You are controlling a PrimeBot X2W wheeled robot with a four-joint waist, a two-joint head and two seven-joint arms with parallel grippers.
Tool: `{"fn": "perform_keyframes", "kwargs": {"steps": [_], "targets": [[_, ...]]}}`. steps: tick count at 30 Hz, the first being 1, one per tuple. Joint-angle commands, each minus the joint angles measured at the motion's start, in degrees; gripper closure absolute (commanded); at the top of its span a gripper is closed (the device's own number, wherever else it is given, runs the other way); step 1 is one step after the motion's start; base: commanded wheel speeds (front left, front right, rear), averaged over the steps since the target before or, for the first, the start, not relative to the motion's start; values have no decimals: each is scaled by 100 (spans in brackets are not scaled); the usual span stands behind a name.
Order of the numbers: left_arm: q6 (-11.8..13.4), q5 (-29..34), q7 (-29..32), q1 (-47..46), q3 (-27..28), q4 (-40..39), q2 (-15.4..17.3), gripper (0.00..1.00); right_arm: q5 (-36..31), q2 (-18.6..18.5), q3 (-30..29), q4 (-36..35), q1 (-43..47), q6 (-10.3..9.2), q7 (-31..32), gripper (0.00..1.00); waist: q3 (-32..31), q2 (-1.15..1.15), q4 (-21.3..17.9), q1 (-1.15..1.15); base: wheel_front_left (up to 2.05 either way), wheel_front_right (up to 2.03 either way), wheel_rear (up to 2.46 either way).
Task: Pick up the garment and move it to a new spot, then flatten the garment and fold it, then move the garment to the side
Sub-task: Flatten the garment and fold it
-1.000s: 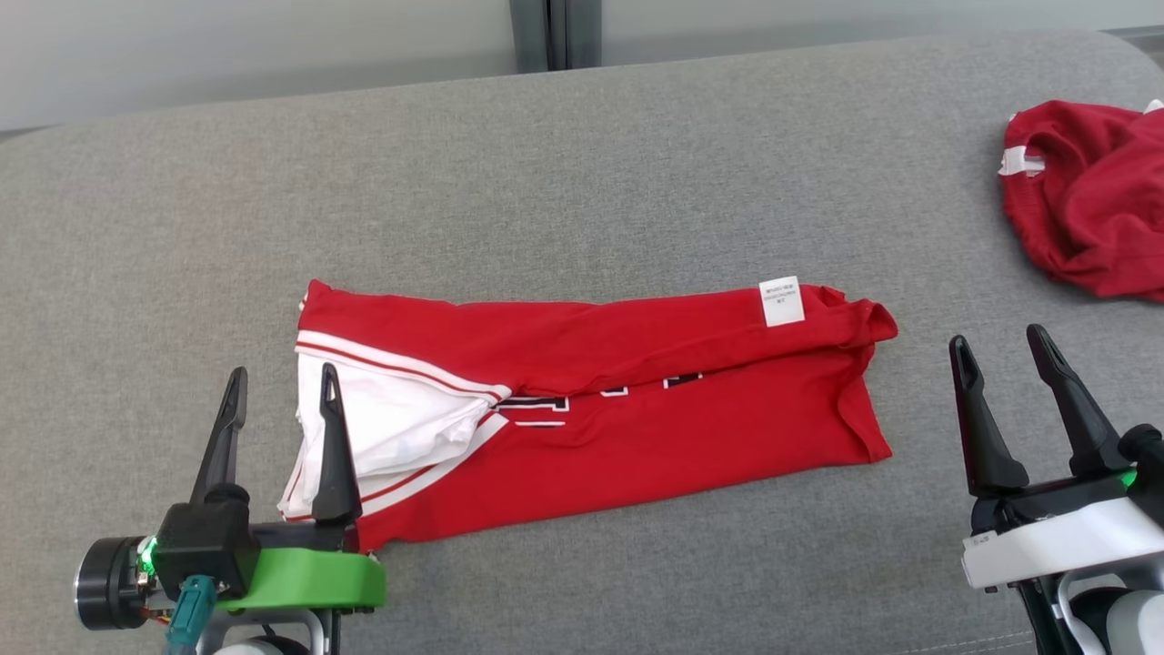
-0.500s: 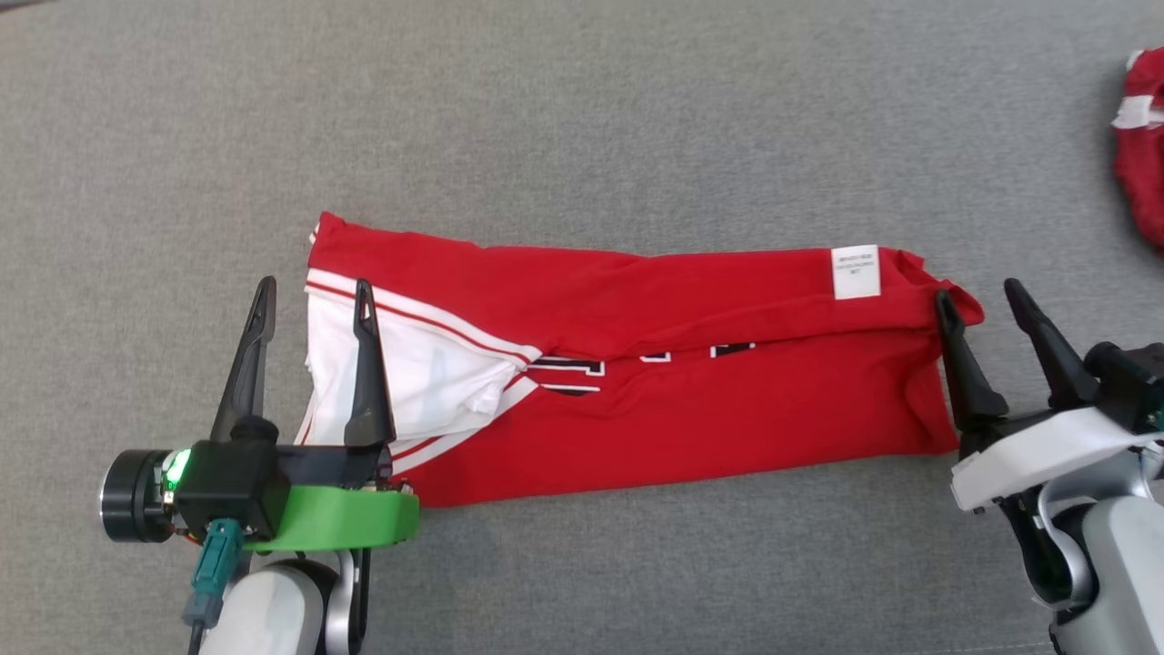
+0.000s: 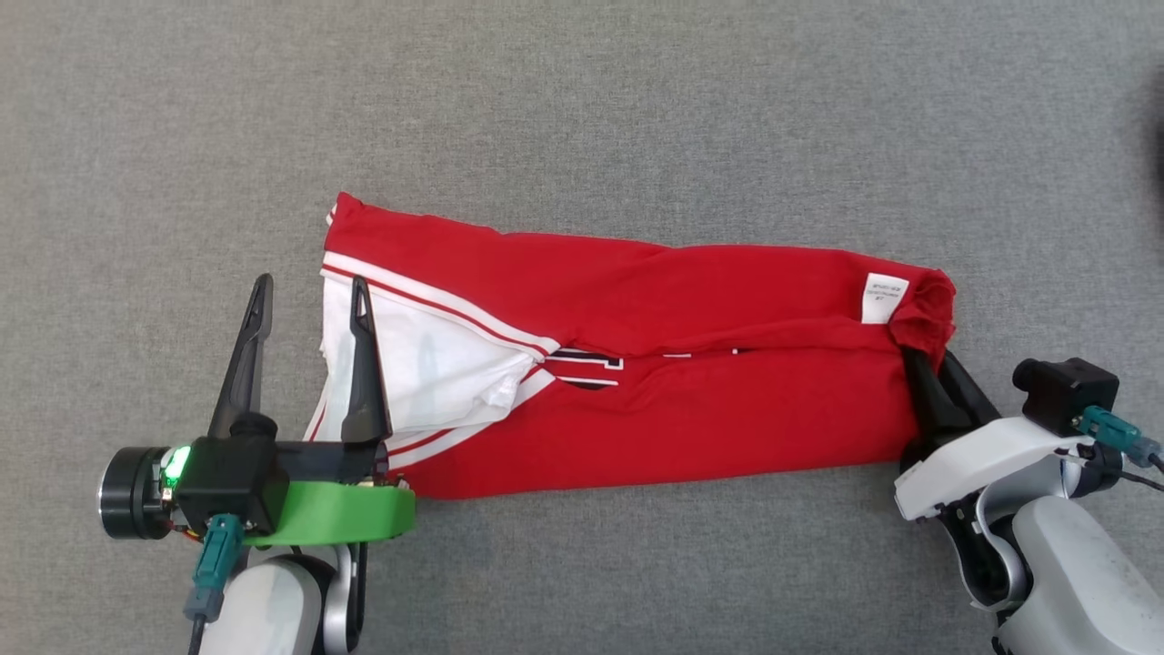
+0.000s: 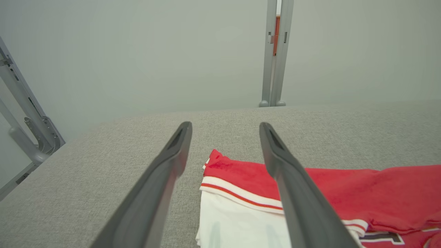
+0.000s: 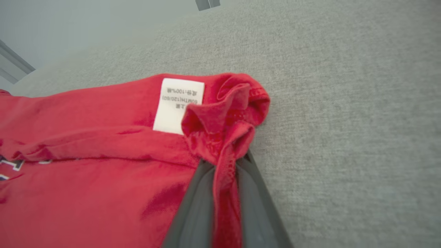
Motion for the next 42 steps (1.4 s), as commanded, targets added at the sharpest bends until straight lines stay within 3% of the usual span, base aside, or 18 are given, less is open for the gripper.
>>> {"fn": "perform_keyframes", "kwargs": {"steps": [1,6,11,17,24,29,35,42], "targets": [[21,-38,-14,37,40,15,59,0,55,-15,55,144,89,-8,-23,100,-107,0,-59,0,0,0,0],[64,-98,-16,191,94,41,89,0,132,-250,-235,-3,204,-10,-281,100,-370,0,-168,0,0,0,0],[90,-126,24,323,82,24,115,0,117,-633,-879,-72,498,-9,-325,100,-616,0,-257,0,0,0,0],[112,-154,41,453,52,9,129,0,43,-878,-1277,-477,604,-8,50,100,-891,0,-386,0,0,0,0],[112,-194,95,548,-9,-28,141,0,177,-320,-710,-2017,441,-4,1191,100,-1082,0,-451,0,0,0,0],[70,-194,101,395,-74,-7,111,0,310,234,-25,-2486,167,-4,1647,100,-995,0,-312,0,0,0,0],[30,-148,54,132,-193,30,11,0,578,888,735,-2135,-246,-4,1636,100,-688,0,40,0,0,0,0],[-3,-132,-29,-96,-277,203,-102,0,996,1136,1497,-1230,-710,-4,1268,100,-450,0,355,0,0,0,0]]}}
